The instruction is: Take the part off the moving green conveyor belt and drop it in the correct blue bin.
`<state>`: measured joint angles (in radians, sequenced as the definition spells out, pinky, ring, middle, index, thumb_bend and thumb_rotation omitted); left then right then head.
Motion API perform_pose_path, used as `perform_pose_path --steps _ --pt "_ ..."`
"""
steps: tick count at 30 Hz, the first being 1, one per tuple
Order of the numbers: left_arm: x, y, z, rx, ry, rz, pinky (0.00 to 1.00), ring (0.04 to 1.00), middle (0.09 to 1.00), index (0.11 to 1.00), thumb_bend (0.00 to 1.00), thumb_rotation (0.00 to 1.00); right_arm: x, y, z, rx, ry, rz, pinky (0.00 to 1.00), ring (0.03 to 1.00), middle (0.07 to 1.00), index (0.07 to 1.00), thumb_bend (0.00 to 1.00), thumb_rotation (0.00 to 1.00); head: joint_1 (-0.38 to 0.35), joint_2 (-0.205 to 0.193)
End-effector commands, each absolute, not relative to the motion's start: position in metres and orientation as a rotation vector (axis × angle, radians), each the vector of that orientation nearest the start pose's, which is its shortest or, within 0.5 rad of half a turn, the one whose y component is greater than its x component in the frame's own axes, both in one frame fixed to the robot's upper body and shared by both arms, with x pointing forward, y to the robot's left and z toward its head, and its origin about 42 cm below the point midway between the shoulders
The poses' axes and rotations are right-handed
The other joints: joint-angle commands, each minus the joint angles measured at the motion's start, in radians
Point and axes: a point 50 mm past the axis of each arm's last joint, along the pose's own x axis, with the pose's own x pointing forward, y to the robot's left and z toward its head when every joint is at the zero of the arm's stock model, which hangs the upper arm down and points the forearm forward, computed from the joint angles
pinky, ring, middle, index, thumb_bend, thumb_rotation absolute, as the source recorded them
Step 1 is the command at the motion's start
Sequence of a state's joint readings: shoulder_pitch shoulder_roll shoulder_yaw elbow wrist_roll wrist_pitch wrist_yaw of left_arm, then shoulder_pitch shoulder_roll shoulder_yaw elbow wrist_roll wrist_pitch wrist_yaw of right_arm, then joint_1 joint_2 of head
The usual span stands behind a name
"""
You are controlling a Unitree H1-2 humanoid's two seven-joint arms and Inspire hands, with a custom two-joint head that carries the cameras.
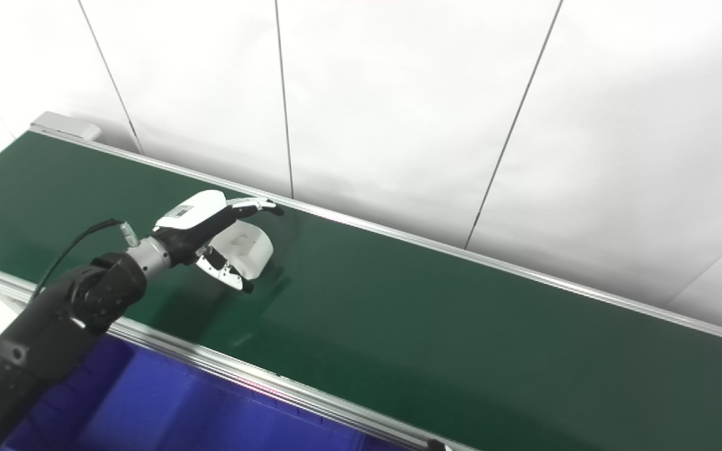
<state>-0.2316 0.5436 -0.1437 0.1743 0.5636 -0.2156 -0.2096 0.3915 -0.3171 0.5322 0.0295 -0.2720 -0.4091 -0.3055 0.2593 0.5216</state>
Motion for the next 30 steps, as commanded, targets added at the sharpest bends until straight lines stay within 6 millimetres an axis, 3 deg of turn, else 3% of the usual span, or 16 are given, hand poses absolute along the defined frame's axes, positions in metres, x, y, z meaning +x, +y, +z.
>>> perform_pose_path --steps 1,5,12,16,19,21,22,24,30 --pt "0.366 0.346 0.174 1.234 -0.206 -0.36 0.92 0.919 0.926 0.838 0.88 0.09 0.099 -0.198 0.033 -0.312 -0.087 0.311 0.66 0.774 0.825 0.853 0.76 0.56 -0.002 0.0" --pt "0.37 0.343 0.171 1.314 -0.198 -0.352 0.99 0.962 0.942 0.841 0.9 0.09 0.099 -0.198 0.033 -0.31 -0.087 0.308 0.66 0.77 0.824 0.853 0.77 0.58 -0.001 0.0" --pt "0.381 0.335 0.162 1.355 -0.187 -0.33 1.0 0.985 0.95 0.835 0.87 0.02 0.1 -0.198 0.034 -0.314 -0.096 0.303 0.65 0.764 0.818 0.847 0.76 0.58 -0.003 0.005" --pt "0.388 0.328 0.15 1.247 -0.209 -0.29 0.88 0.878 0.862 0.786 0.79 0.0 0.1 -0.198 0.035 -0.307 -0.098 0.296 0.65 0.753 0.808 0.84 0.76 0.57 -0.005 0.009" --pt "0.392 0.321 0.142 1.187 -0.259 -0.258 0.62 0.693 0.718 0.707 0.66 0.0 0.1 -0.198 0.035 -0.306 -0.096 0.292 0.65 0.755 0.81 0.838 0.77 0.58 -0.007 0.013" --pt "0.393 0.314 0.14 1.168 -0.282 -0.249 0.54 0.615 0.653 0.66 0.61 0.0 0.099 -0.198 0.035 -0.306 -0.096 0.29 0.64 0.753 0.81 0.836 0.77 0.58 -0.009 0.014" --pt "0.393 0.31 0.139 1.155 -0.291 -0.247 0.49 0.503 0.568 0.574 0.54 0.0 0.099 -0.198 0.035 -0.306 -0.097 0.29 0.64 0.751 0.811 0.835 0.77 0.58 -0.01 0.015" --pt "0.393 0.304 0.136 1.119 -0.304 -0.249 0.46 0.438 0.514 0.522 0.5 0.0 0.099 -0.197 0.036 -0.304 -0.1 0.288 0.64 0.75 0.813 0.833 0.77 0.58 -0.012 0.018" --pt "0.389 0.292 0.134 1.057 -0.259 -0.281 0.45 0.409 0.499 0.531 0.5 0.0 0.099 -0.196 0.037 -0.298 -0.104 0.274 0.65 0.745 0.806 0.827 0.76 0.57 -0.014 0.022"
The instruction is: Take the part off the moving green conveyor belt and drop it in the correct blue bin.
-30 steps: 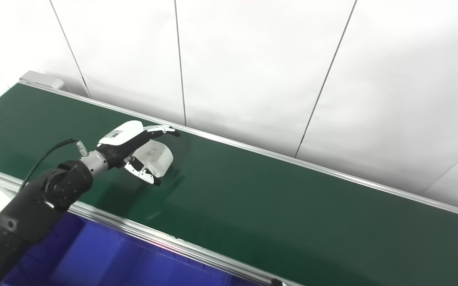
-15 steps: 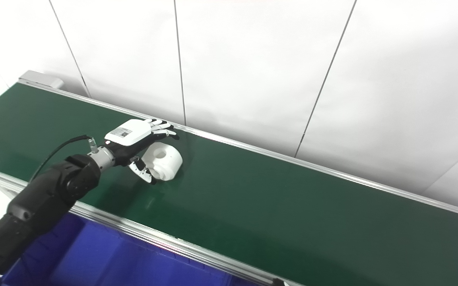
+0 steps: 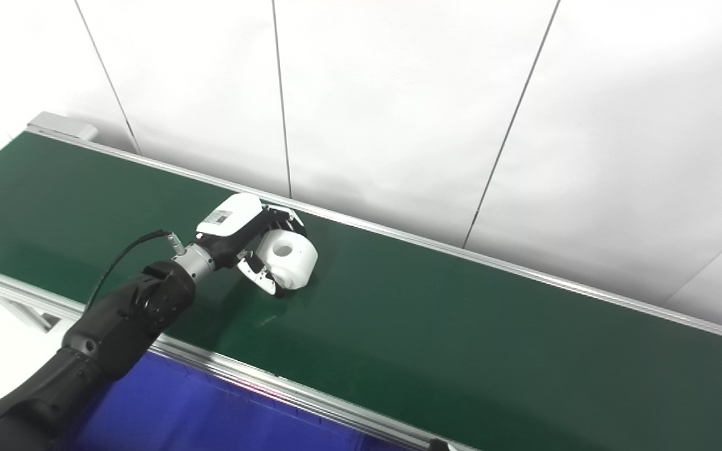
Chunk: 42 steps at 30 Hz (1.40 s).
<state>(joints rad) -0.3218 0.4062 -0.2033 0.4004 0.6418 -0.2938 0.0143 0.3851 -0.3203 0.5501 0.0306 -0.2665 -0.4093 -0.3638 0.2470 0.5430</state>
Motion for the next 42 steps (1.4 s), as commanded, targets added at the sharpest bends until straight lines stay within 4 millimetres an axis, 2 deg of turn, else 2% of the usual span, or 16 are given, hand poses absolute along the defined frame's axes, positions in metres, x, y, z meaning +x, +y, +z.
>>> perform_pose_path --steps 1,6,9,11,14,15,16,17,18,19,22,23,24,27,36,42 --pt "0.388 0.292 0.133 1.048 -0.251 -0.283 0.45 0.411 0.497 0.53 0.5 0.0 0.098 -0.196 0.037 -0.295 -0.103 0.272 0.65 0.748 0.805 0.828 0.76 0.57 -0.001 0.001" --pt "0.384 0.295 0.128 1.029 -0.254 -0.297 0.45 0.416 0.497 0.527 0.5 0.0 0.098 -0.194 0.037 -0.289 -0.105 0.273 0.66 0.752 0.806 0.831 0.77 0.57 -0.008 0.01" --pt "0.377 0.302 0.13 1.01 -0.267 -0.29 0.46 0.42 0.497 0.525 0.5 0.0 0.096 -0.191 0.039 -0.289 -0.113 0.275 0.66 0.754 0.81 0.834 0.76 0.58 -0.05 0.042" --pt "0.367 0.307 0.136 0.956 -0.287 -0.27 0.46 0.421 0.49 0.529 0.5 0.0 0.095 -0.189 0.043 -0.284 -0.12 0.276 0.66 0.759 0.816 0.837 0.76 0.58 -0.076 0.062" --pt "0.348 0.316 0.148 0.897 -0.329 -0.241 0.46 0.43 0.498 0.521 0.5 0.0 0.092 -0.186 0.049 -0.274 -0.133 0.275 0.65 0.752 0.817 0.836 0.76 0.56 -0.159 0.114" --pt "0.342 0.319 0.151 0.883 -0.345 -0.23 0.46 0.432 0.5 0.517 0.5 0.0 0.092 -0.185 0.05 -0.272 -0.135 0.276 0.65 0.753 0.817 0.837 0.75 0.56 -0.166 0.117" --pt "0.336 0.323 0.154 0.867 -0.361 -0.223 0.47 0.434 0.501 0.516 0.5 0.0 0.091 -0.184 0.052 -0.269 -0.139 0.278 0.65 0.753 0.816 0.838 0.75 0.56 -0.21 0.141" --pt "0.333 0.325 0.157 0.857 -0.37 -0.22 0.47 0.434 0.501 0.516 0.5 0.0 0.09 -0.184 0.053 -0.268 -0.141 0.279 0.65 0.754 0.814 0.838 0.74 0.55 -0.21 0.141" --pt "0.325 0.328 0.158 0.833 -0.397 -0.213 0.47 0.435 0.501 0.516 0.5 0.0 0.09 -0.183 0.055 -0.264 -0.144 0.28 0.65 0.755 0.813 0.838 0.74 0.55 -0.247 0.158" --pt "0.32 0.33 0.159 0.817 -0.415 -0.209 0.47 0.433 0.502 0.517 0.5 0.0 0.09 -0.183 0.057 -0.262 -0.146 0.281 0.67 0.761 0.812 0.838 0.74 0.55 -0.247 0.158" --pt "0.298 0.334 0.163 0.77 -0.456 -0.2 0.46 0.431 0.499 0.522 0.5 0.0 0.089 -0.183 0.062 -0.255 -0.154 0.281 0.69 0.767 0.811 0.837 0.74 0.55 -0.295 0.206" --pt "0.293 0.335 0.163 0.761 -0.461 -0.2 0.46 0.431 0.498 0.523 0.5 0.0 0.089 -0.183 0.063 -0.255 -0.155 0.282 0.69 0.769 0.813 0.838 0.74 0.55 -0.295 0.206" --pt "0.286 0.333 0.164 0.743 -0.458 -0.199 0.46 0.431 0.498 0.523 0.5 0.0 0.088 -0.183 0.065 -0.255 -0.158 0.282 0.69 0.769 0.813 0.838 0.74 0.55 -0.311 0.232" --pt "0.262 0.325 0.165 0.703 -0.459 -0.2 0.45 0.422 0.504 0.523 0.5 0.0 0.087 -0.185 0.07 -0.257 -0.159 0.281 0.7 0.776 0.82 0.846 0.74 0.56 -0.324 0.263" --pt "0.215 0.296 0.147 0.622 -0.462 -0.24 0.45 0.432 0.501 0.518 0.5 0.0 0.082 -0.189 0.077 -0.255 -0.148 0.267 0.76 0.787 0.838 0.862 0.72 0.6 -0.297 0.308" --pt "0.18 0.282 0.128 0.534 -0.354 -0.294 0.48 0.452 0.501 0.5 0.5 0.0 0.082 -0.191 0.082 -0.271 -0.149 0.267 0.77 0.795 0.847 0.869 0.71 0.63 -0.302 0.36"
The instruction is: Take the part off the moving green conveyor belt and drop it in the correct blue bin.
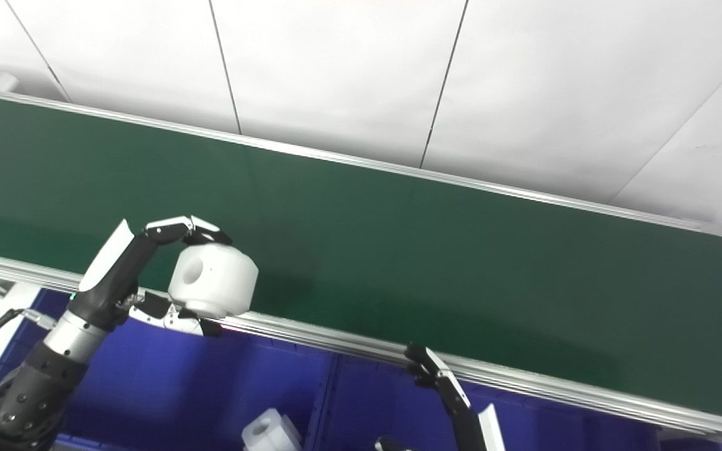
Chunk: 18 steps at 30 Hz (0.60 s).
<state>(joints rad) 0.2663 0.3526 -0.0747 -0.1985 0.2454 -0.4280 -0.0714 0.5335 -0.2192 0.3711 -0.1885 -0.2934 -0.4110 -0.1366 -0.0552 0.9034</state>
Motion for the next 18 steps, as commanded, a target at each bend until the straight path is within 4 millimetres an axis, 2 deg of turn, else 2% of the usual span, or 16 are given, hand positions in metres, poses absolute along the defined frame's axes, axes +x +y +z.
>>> perform_pose_path --steps 1,4,10,13,18 --pt "0.173 0.279 0.125 0.524 -0.34 -0.305 0.48 0.454 0.502 0.498 0.5 0.0 0.082 -0.192 0.082 -0.274 -0.151 0.266 0.78 0.793 0.845 0.868 0.71 0.63 0.0 0.005" --pt "0.16 0.274 0.12 0.517 -0.313 -0.323 0.48 0.451 0.503 0.499 0.5 0.0 0.083 -0.193 0.085 -0.276 -0.153 0.263 0.77 0.789 0.841 0.865 0.71 0.64 -0.003 0.024" --pt "0.135 0.263 0.108 0.53 -0.249 -0.361 0.49 0.455 0.502 0.495 0.5 0.0 0.085 -0.196 0.09 -0.285 -0.148 0.259 0.77 0.795 0.829 0.859 0.74 0.66 0.004 0.035" --pt "0.128 0.257 0.101 0.54 -0.226 -0.392 0.51 0.461 0.506 0.49 0.5 0.0 0.086 -0.197 0.091 -0.284 -0.147 0.258 0.76 0.789 0.829 0.856 0.73 0.65 0.006 0.035" --pt "0.127 0.251 0.088 0.559 -0.201 -0.409 0.5 0.457 0.506 0.492 0.5 0.0 0.088 -0.199 0.089 -0.282 -0.146 0.255 0.76 0.785 0.828 0.851 0.71 0.63 0.012 0.024"
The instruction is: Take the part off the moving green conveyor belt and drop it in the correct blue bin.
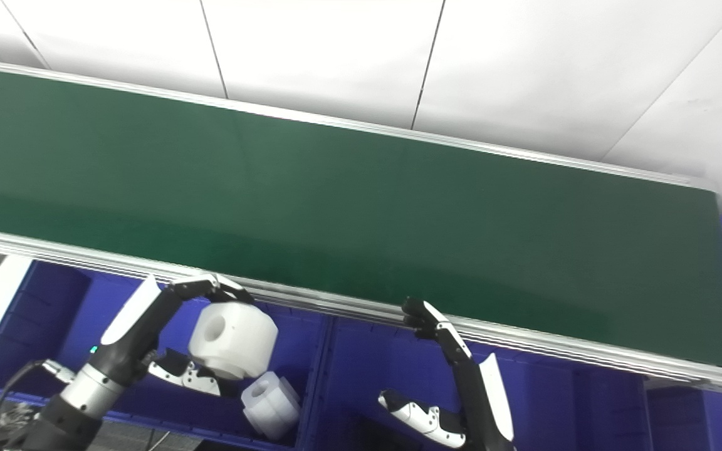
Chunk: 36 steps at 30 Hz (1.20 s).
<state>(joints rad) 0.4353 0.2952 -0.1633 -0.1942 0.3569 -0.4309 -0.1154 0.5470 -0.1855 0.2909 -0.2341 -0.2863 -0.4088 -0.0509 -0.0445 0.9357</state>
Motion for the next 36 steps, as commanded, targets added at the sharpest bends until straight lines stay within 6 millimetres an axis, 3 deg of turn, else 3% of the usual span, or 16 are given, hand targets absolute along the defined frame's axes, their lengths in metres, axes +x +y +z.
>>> perform_pose_path --steps 1,16,20,27,29,30,32,35,36 --pt "0.128 0.251 0.086 0.561 -0.195 -0.411 0.51 0.458 0.508 0.49 0.5 0.0 0.088 -0.199 0.089 -0.284 -0.146 0.256 0.76 0.785 0.83 0.852 0.71 0.63 0.001 -0.009" --pt "0.139 0.263 0.058 0.643 -0.106 -0.459 0.52 0.459 0.506 0.492 0.5 0.0 0.089 -0.189 0.087 -0.264 -0.144 0.244 0.75 0.782 0.823 0.848 0.72 0.64 0.037 -0.032" --pt "0.143 0.267 0.046 0.739 -0.033 -0.45 0.5 0.446 0.505 0.503 0.5 0.0 0.096 -0.187 0.084 -0.236 -0.145 0.238 0.75 0.789 0.82 0.844 0.73 0.63 0.046 -0.042" --pt "0.142 0.265 0.045 0.887 -0.003 -0.491 0.51 0.443 0.514 0.495 0.5 0.0 0.094 -0.192 0.084 -0.236 -0.131 0.228 0.75 0.794 0.814 0.842 0.76 0.64 0.022 -0.044" --pt "0.14 0.263 0.047 0.912 0.009 -0.507 0.53 0.546 0.51 0.487 0.51 0.0 0.093 -0.194 0.084 -0.233 -0.131 0.227 0.74 0.792 0.815 0.843 0.75 0.63 0.025 -0.047" --pt "0.139 0.261 0.048 0.937 0.008 -0.516 0.56 0.592 0.575 0.49 0.51 0.03 0.092 -0.195 0.084 -0.234 -0.131 0.224 0.74 0.791 0.814 0.843 0.75 0.63 0.031 -0.047" --pt "0.138 0.256 0.049 0.985 0.018 -0.535 0.57 0.61 0.616 0.493 0.51 0.04 0.091 -0.197 0.084 -0.236 -0.129 0.221 0.74 0.791 0.814 0.842 0.75 0.63 0.039 -0.048" --pt "0.137 0.245 0.049 1.073 0.043 -0.581 0.66 0.681 0.682 0.498 0.51 0.07 0.089 -0.2 0.085 -0.235 -0.123 0.228 0.78 0.8 0.814 0.842 0.75 0.65 0.052 -0.04" --pt "0.136 0.243 0.05 1.089 0.04 -0.592 0.7 0.7 0.699 0.597 0.55 0.21 0.089 -0.2 0.085 -0.234 -0.122 0.231 0.78 0.802 0.817 0.844 0.75 0.65 0.055 -0.04"
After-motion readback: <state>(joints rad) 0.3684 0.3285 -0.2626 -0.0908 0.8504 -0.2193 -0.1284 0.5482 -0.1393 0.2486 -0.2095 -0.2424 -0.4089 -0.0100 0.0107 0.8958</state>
